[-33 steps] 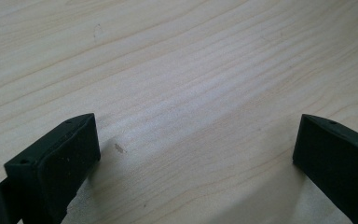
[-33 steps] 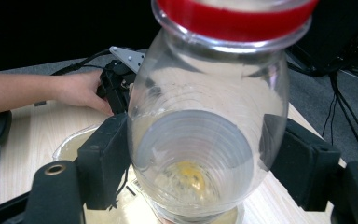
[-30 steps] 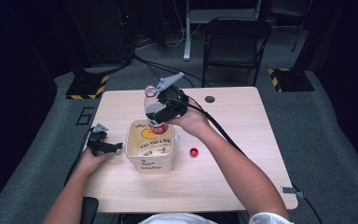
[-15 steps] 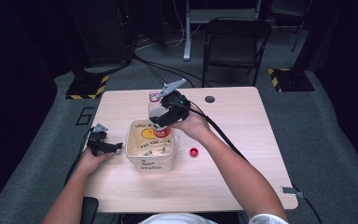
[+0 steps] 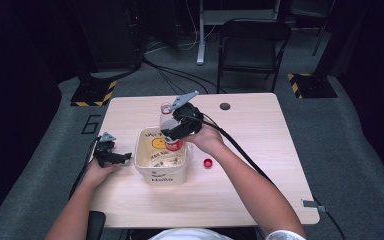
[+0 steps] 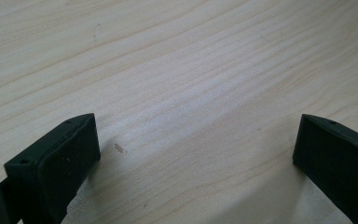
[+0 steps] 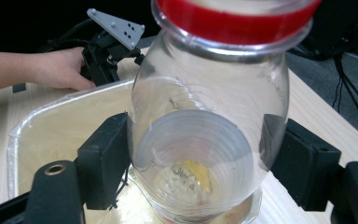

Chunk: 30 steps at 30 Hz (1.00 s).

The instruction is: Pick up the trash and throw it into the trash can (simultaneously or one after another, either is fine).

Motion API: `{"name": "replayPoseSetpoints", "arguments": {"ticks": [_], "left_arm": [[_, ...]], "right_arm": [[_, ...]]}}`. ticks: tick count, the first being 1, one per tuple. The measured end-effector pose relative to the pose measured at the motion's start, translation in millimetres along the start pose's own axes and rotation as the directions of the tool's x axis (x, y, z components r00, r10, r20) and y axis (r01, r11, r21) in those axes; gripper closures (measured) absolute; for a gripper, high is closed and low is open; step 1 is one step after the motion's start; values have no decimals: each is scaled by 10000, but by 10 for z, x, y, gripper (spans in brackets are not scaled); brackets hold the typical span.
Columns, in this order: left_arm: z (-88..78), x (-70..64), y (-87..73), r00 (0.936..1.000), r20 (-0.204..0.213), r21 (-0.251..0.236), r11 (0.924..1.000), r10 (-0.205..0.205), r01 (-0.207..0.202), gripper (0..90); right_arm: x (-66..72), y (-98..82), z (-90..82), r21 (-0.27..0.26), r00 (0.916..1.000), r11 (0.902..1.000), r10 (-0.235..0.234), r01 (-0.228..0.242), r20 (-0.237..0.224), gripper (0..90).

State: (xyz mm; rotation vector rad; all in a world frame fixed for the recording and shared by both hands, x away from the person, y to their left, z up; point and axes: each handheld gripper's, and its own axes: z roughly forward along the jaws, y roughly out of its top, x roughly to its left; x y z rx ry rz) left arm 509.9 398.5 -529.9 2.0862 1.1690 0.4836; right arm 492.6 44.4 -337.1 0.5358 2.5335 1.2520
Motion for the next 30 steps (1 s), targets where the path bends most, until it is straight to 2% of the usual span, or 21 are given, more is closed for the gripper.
{"name": "replayPoseSetpoints", "arguments": {"ticks": [7, 18, 27, 30], "left_arm": [[0, 0, 0, 10000, -1, 0, 10000, -3, 3, 1], [0, 0, 0, 10000, 0, 2, 10000, 0, 0, 1], [0, 0, 0, 10000, -1, 3, 10000, 3, -3, 1], [0, 0, 0, 10000, 0, 4, 10000, 1, -1, 1]], "right_arm": [[44, -83, 134, 265, 9996, 9993, -280, 278, 66, 252], [20, -221, 252, 487, 9999, 9987, 124, -125, 13, 251], [71, -268, 361, 734, 9998, 9972, -129, 119, 128, 250], [82, -283, 392, 738, 9998, 9973, -65, 52, 173, 250]]}}
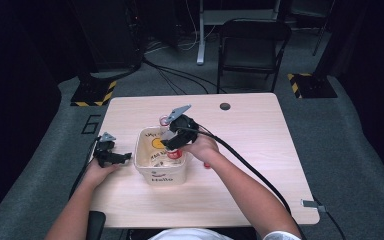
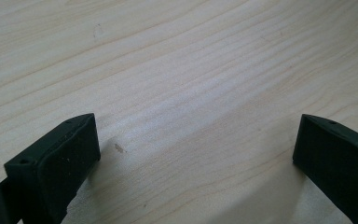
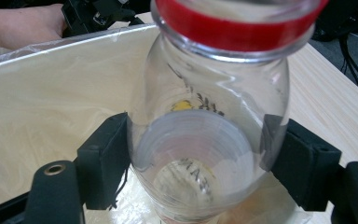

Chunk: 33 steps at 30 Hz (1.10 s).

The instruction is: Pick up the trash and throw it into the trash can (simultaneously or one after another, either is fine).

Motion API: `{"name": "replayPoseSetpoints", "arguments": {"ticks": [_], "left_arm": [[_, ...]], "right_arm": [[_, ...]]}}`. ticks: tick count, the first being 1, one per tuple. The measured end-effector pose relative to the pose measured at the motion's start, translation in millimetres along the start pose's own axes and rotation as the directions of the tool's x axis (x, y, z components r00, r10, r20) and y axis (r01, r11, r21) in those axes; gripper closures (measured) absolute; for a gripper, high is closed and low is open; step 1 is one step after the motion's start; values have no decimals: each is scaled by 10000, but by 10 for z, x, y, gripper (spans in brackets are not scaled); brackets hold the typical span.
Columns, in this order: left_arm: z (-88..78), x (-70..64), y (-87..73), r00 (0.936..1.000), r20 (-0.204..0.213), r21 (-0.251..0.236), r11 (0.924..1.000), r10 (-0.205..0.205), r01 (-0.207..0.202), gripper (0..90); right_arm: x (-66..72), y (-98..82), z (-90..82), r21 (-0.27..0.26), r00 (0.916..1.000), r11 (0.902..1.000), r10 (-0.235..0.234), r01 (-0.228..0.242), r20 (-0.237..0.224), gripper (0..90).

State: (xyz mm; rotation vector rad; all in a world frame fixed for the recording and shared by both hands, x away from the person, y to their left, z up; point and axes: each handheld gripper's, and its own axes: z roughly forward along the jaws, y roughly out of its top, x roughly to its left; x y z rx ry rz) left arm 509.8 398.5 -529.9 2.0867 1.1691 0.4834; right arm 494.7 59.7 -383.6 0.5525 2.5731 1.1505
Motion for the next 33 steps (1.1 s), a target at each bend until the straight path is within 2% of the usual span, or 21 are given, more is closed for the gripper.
{"name": "replayPoseSetpoints", "arguments": {"ticks": [11, 12, 19, 27, 28, 33], "left_arm": [[0, 0, 0, 10000, 2, 2, 10000, 6, -6, 1], [0, 0, 0, 10000, 3, -1, 10000, 2, -2, 1], [0, 0, 0, 10000, 2, 1, 10000, 5, -5, 1], [0, 0, 0, 10000, 1, 2, 10000, 3, -3, 1], [0, 0, 0, 10000, 2, -3, 10000, 4, -4, 1], [0, 0, 0, 10000, 3, 2, 10000, 5, -5, 1]], "right_arm": [[0, -18, 40, 205, 9999, 9998, 9, -12, 144, 244], [-9, -15, 28, 244, 9998, 9996, 125, -129, 173, 234], [-22, -2, -29, 103, 9995, 9998, 186, -188, 245, 204], [-23, 4, -162, -46, 9993, 9999, 143, -141, 335, 193], [-41, -18, -218, -237, 9992, 9996, 168, -160, 350, 198], [-98, -86, -340, -256, 9981, 9995, 221, -206, 574, 199]]}}
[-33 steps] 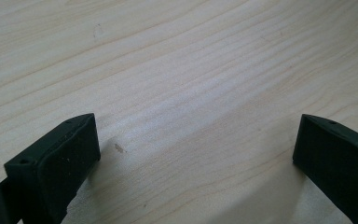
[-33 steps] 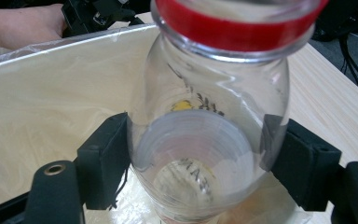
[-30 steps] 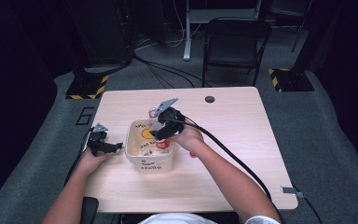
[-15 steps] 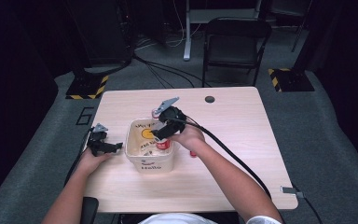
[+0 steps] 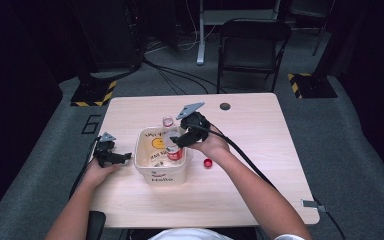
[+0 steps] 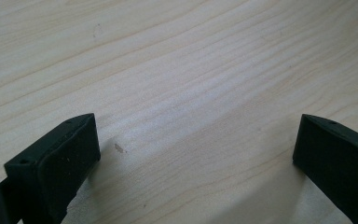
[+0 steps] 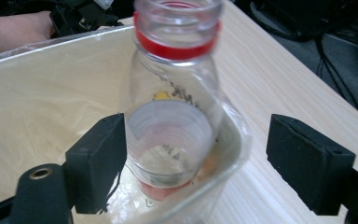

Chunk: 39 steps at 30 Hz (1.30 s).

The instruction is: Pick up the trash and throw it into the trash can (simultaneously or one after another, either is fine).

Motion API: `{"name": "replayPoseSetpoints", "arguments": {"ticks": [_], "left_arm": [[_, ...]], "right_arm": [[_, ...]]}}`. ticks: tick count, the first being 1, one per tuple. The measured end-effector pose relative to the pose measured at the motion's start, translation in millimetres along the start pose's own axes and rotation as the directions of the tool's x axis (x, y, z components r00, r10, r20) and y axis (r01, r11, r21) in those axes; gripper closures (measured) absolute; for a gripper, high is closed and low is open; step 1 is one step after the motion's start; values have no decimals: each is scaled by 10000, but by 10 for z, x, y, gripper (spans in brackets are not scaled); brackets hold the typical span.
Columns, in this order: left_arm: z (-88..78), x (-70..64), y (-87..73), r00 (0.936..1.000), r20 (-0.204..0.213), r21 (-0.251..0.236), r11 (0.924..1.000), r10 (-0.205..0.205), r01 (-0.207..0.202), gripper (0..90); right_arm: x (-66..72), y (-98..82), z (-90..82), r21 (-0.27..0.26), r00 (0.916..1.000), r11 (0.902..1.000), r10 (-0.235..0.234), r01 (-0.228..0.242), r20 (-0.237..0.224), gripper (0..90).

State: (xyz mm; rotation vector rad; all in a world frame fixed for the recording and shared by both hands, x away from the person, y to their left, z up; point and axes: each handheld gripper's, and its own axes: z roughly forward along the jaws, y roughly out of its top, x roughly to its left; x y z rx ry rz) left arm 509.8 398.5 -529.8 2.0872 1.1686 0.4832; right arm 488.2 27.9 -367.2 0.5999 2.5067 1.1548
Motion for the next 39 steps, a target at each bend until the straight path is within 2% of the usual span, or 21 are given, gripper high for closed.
{"name": "replayPoseSetpoints", "arguments": {"ticks": [7, 9, 13, 19, 21, 24, 28, 35, 39], "left_arm": [[0, 0, 0, 10000, -2, -3, 10000, -1, 1, 1], [0, 0, 0, 10000, -3, -1, 10000, 1, -1, 1], [0, 0, 0, 10000, -2, -2, 10000, -2, 2, 1], [0, 0, 0, 10000, -3, -3, 10000, -3, 3, 1], [0, 0, 0, 10000, -2, -1, 10000, -2, 2, 1], [0, 0, 0, 10000, -2, -1, 10000, -1, 1, 1], [0, 0, 0, 10000, -2, -1, 10000, 0, 0, 1], [0, 0, 0, 10000, -3, -1, 10000, 1, -1, 1], [0, 0, 0, 10000, -2, 1, 10000, 0, 0, 1]], "right_arm": [[-96, -85, -154, -63, 9994, 9997, 223, -222, 247, 202], [-144, -131, -218, -222, 9982, 9984, 517, -510, 313, 214], [-216, -205, -285, -288, 9957, 9970, 739, -724, 550, 223], [-264, -312, -354, -581, 9938, 9955, 798, -754, 769, 252], [-260, -345, -367, -608, 9925, 9943, 919, -872, 803, 259], [-268, -377, -378, -657, 9928, 9948, 832, -776, 860, 274], [-269, -452, -375, -641, 9907, 9930, 1042, -989, 870, 297], [-270, -666, -321, -525, 9895, 9911, 1257, -1222, 709, 336], [-256, -728, -307, -572, 9904, 9919, 1176, -1136, 726, 347]]}}
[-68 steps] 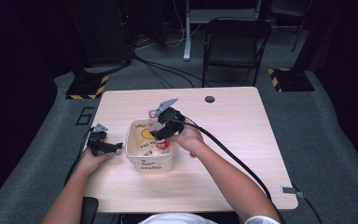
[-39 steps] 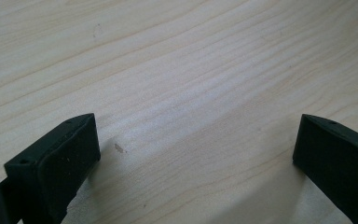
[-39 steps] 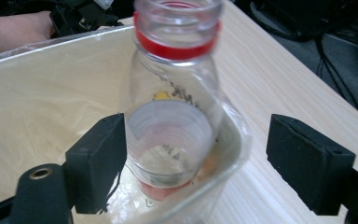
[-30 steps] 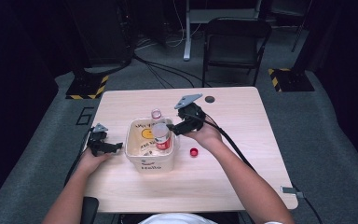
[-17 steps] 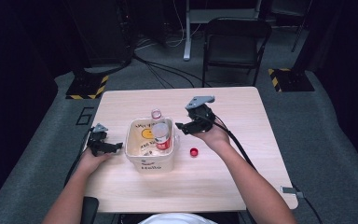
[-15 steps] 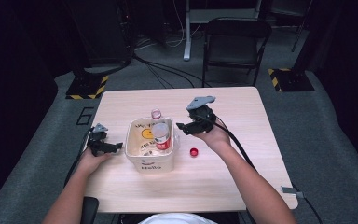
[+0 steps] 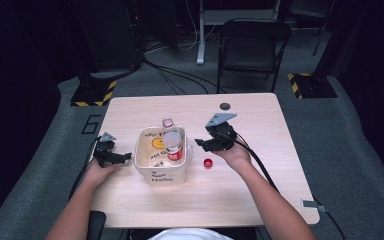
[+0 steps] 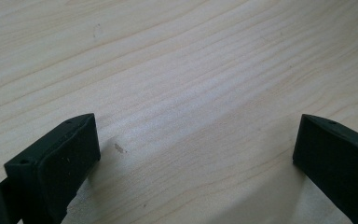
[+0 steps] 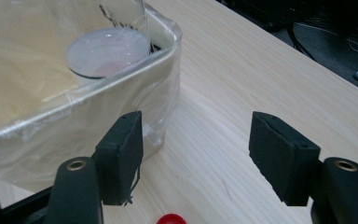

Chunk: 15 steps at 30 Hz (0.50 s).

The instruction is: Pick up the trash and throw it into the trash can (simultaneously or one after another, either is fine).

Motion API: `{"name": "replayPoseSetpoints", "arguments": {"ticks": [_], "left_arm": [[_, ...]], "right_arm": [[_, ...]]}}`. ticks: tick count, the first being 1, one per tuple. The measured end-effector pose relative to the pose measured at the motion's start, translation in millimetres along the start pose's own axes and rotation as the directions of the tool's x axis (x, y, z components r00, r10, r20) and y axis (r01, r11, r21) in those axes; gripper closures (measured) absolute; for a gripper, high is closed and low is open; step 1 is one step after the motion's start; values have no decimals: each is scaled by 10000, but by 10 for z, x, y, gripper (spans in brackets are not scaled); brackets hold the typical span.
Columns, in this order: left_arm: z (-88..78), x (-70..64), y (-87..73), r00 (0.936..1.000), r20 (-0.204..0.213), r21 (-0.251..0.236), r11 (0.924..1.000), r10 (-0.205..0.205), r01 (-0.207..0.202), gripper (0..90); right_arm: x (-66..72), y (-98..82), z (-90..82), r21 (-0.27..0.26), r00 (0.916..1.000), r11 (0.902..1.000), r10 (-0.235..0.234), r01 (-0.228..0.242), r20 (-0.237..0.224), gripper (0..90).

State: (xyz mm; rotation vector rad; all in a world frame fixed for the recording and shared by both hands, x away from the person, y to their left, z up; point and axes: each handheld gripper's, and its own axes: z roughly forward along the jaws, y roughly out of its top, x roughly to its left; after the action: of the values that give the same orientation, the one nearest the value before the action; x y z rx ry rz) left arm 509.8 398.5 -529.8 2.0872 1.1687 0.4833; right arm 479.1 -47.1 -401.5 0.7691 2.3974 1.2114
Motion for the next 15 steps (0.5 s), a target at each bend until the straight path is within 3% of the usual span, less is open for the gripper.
{"name": "replayPoseSetpoints", "arguments": {"ticks": [15], "left_arm": [[0, 0, 0, 10000, -1, -6, 10000, -2, 2, 1]], "right_arm": [[17, -308, 75, 137, 9995, 9998, 124, -121, -283, 410]]}}
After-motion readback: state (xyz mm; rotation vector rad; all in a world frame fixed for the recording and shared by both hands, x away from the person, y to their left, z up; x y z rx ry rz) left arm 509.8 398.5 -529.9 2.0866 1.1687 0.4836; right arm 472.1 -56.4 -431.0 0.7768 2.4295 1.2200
